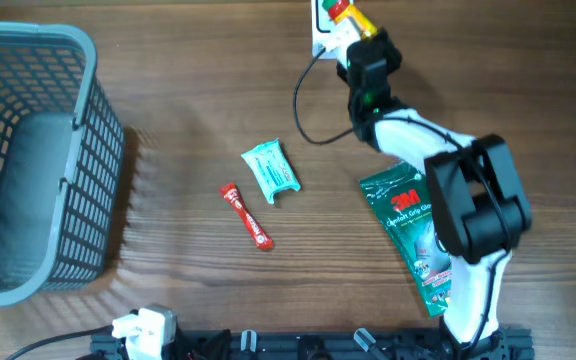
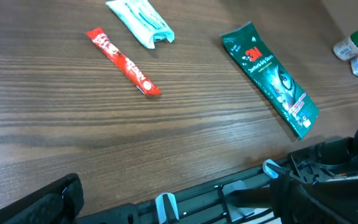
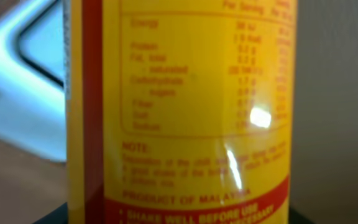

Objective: Scan the item barcode
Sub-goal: 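Carry the bottle up and hold it at the white scanner, then move the bottle to the right edge and set it down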

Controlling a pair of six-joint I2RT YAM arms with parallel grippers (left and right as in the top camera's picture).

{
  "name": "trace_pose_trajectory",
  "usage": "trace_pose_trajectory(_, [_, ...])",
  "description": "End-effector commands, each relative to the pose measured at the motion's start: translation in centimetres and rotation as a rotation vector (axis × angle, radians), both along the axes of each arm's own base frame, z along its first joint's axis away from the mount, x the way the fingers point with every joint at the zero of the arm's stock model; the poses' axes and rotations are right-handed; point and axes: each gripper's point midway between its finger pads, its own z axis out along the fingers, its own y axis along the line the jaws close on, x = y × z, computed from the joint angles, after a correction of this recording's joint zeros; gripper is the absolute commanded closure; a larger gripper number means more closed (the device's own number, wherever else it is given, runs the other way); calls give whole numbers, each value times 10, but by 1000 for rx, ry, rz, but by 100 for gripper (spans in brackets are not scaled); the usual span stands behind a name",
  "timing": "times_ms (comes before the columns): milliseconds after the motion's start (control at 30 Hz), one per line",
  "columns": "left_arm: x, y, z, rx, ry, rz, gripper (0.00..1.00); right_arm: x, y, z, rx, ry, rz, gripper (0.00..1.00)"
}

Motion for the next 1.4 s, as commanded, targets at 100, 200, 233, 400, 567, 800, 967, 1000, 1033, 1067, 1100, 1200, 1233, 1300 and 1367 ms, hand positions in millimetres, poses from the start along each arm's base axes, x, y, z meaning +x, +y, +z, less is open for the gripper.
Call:
trace_pose_trajectory(100, [0,0,1,-2,-4,0,0,58,-15,8,-167,-51,-20,41])
trace_pose_trajectory(200, [0,0,1,-2,-4,0,0,63,0,2,-257,-42,37,42])
trace_pose_trajectory(233, [0,0,1,-2,-4,0,0,63,2,1,-278,-43,46,42])
trace_pose_trajectory(400, [0,0,1,-2,-4,0,0,63,-2,-1,-313,-33,32,42])
trace_pose_trajectory(567, [0,0,1,-2,-4,0,0,61,-13,3,-332,-35,-28,42])
trace_pose_trajectory(800, [0,0,1,-2,-4,0,0,50,-136,48,-242,-48,-363,42])
trace_pose_trajectory(967, [0,0,1,-2,-4,0,0,11,-257,7,-120,130,-620,42])
trace_pose_trajectory(1000, [0,0,1,-2,-4,0,0,-2,-281,-6,-75,170,-679,42])
trace_pose_trajectory(1033, [0,0,1,-2,-4,0,0,-16,-304,-17,-18,197,-737,42])
trace_pose_trajectory(1067, [0,0,1,-2,-4,0,0,-28,-325,-28,42,221,-784,42])
trace_pose_trajectory(1100, [0,0,1,-2,-4,0,0,-42,-349,-37,100,236,-843,42])
trace_pose_trajectory(1200, [0,0,1,-2,-4,0,0,-69,-389,-52,209,266,-927,40])
trace_pose_trajectory(1233, [0,0,1,-2,-4,0,0,-76,-399,-57,240,279,-940,40])
trace_pose_trajectory(1300, [0,0,1,-2,-4,0,0,-95,-424,-67,313,293,-997,39])
trace_pose_trajectory(1367, [0,0,1,-2,-4,0,0,-114,-445,-75,365,294,-1056,38])
